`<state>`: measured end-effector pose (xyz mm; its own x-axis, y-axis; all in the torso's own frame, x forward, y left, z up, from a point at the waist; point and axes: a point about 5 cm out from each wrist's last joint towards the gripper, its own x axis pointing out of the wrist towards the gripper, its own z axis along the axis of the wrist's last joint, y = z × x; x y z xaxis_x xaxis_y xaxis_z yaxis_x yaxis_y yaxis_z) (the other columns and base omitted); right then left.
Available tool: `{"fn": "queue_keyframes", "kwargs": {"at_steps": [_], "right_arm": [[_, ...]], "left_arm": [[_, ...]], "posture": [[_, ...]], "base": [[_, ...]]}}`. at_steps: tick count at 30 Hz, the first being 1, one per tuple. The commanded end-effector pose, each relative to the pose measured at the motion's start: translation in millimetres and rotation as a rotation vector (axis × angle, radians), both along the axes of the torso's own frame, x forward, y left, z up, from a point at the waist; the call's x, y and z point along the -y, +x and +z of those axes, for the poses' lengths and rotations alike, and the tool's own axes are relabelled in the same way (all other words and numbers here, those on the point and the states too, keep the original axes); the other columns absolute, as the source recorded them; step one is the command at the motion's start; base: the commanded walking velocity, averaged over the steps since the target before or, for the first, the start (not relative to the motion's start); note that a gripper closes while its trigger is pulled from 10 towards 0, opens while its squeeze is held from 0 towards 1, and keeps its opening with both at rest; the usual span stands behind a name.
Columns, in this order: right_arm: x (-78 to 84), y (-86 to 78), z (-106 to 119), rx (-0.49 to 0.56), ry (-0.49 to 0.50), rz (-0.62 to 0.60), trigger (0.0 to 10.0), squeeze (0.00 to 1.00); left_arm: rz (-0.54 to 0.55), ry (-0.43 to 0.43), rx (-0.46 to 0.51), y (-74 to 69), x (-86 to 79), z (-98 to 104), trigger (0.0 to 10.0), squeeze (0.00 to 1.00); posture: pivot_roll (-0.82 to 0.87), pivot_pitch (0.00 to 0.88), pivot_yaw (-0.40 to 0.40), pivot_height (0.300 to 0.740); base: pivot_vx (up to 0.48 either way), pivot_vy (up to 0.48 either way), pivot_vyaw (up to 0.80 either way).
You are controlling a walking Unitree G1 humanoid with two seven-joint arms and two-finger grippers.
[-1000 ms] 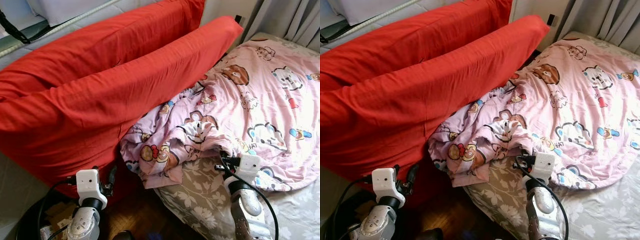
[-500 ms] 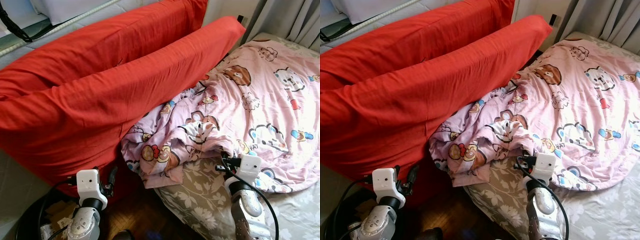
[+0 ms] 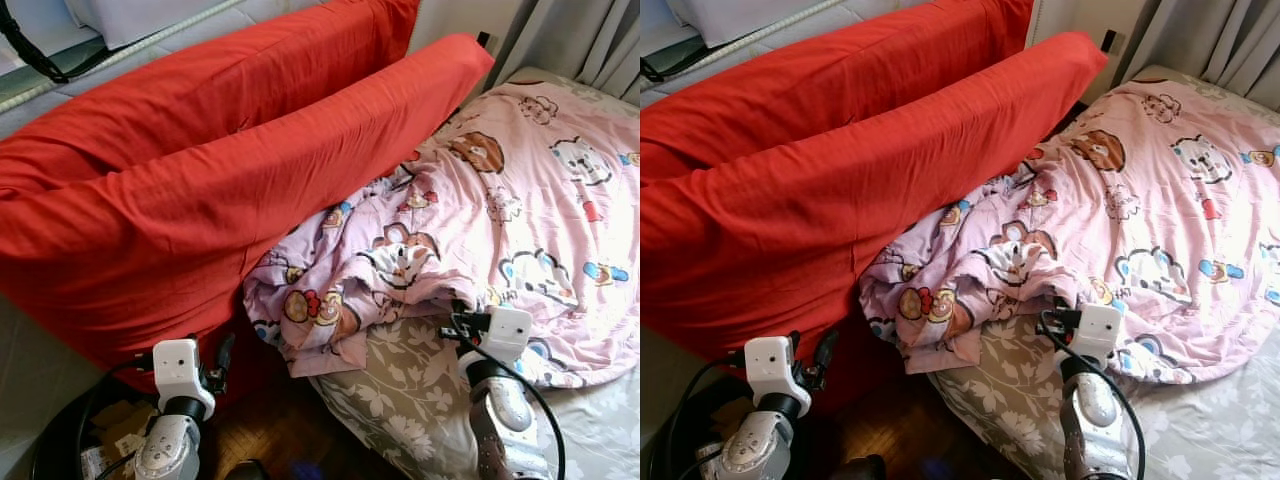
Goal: Clean up the room
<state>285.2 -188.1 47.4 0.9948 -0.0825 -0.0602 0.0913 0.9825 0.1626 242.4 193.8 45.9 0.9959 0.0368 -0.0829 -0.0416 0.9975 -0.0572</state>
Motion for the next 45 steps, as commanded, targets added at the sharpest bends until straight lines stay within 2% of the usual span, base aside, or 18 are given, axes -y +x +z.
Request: {"fn": "queue_keyframes", "kwargs": {"at_steps": [1,9,33,38,45], "right_arm": [[4.4,-2.3,-2.3,-0.005,-0.003,-0.02,10.0,0.0],[3.0,-3.1,-3.0,-0.006,-0.004,-0.021,10.0,0.0],[8.4,-4.3,-2.7,-0.008,-0.016,-0.047,10.0,0.0],[18.1,-1.0,3.4,0.011,-0.027,-0.1,10.0,0.0],[20.3,3.4,15.1,0.057,-0.025,-0.126,10.0,0.0]], "left_arm": [[-0.001,-0.017,-0.023,-4.1,-0.1,-4.6,10.0,0.0],[-0.003,-0.015,-0.018,-3.3,-0.6,-3.4,10.0,0.0],[-0.004,-0.014,-0.022,-4.2,-1.6,-4.3,10.0,0.0],[-0.003,-0.014,-0.024,-4.9,-2.3,-4.8,10.0,0.0],[-0.005,-0.014,-0.027,-5.1,-2.1,-5.5,10.0,0.0]], "posture": [[0.02,0.214,-0.027,0.74],[0.02,0.208,-0.024,0.74],[0.02,0.214,-0.023,0.74],[0.02,0.216,-0.022,0.74],[0.02,0.215,-0.021,0.74]], "base": [[-0.24,0.0,0.0],[0.0,0.0,0.0],[-0.28,0.0,0.0],[-0.298,0.0,0.0],[-0.292,0.0,0.0]]}}
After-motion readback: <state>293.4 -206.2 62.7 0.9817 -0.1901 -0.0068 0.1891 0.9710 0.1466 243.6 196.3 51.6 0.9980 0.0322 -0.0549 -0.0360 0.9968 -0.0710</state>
